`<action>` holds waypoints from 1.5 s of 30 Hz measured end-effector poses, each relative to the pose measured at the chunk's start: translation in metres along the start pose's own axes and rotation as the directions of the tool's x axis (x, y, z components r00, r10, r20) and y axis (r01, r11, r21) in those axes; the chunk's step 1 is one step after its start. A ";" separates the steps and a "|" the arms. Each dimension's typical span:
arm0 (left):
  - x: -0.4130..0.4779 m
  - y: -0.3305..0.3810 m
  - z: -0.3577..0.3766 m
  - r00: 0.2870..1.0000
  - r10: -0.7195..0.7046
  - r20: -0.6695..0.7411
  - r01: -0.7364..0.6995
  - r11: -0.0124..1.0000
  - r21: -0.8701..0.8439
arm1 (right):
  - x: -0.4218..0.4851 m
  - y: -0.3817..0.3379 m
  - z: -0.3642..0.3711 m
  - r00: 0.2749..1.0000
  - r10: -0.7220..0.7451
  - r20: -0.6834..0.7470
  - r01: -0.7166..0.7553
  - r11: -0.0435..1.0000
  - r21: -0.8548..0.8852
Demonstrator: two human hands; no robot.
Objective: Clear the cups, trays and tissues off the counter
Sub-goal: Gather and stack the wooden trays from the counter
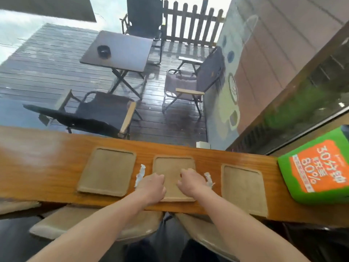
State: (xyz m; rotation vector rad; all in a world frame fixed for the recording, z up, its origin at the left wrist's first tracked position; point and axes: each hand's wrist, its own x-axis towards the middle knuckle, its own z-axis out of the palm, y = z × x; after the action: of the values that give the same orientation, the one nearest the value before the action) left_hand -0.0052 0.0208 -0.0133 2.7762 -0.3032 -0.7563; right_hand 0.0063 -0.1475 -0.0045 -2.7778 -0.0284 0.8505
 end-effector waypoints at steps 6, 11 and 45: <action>0.018 -0.041 -0.022 0.999 0.029 -0.018 -0.029 1.000 -0.005 | -0.004 -0.041 0.008 0.999 -0.041 -0.033 0.042 0.999 0.022; 0.033 -0.044 -0.028 0.998 -0.058 0.007 0.058 0.992 -0.108 | 0.004 -0.012 0.006 0.997 0.082 -0.009 -0.082 0.994 0.067; 0.050 -0.025 0.031 0.878 -0.450 0.164 0.402 0.506 -0.763 | 0.056 0.051 0.058 0.859 0.451 0.243 -0.428 0.371 0.824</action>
State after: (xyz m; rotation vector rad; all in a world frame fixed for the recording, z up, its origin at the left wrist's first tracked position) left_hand 0.0238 0.0260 -0.0700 1.9833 0.6390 -0.6745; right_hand 0.0178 -0.1797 -0.0932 -1.7824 0.9448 0.6463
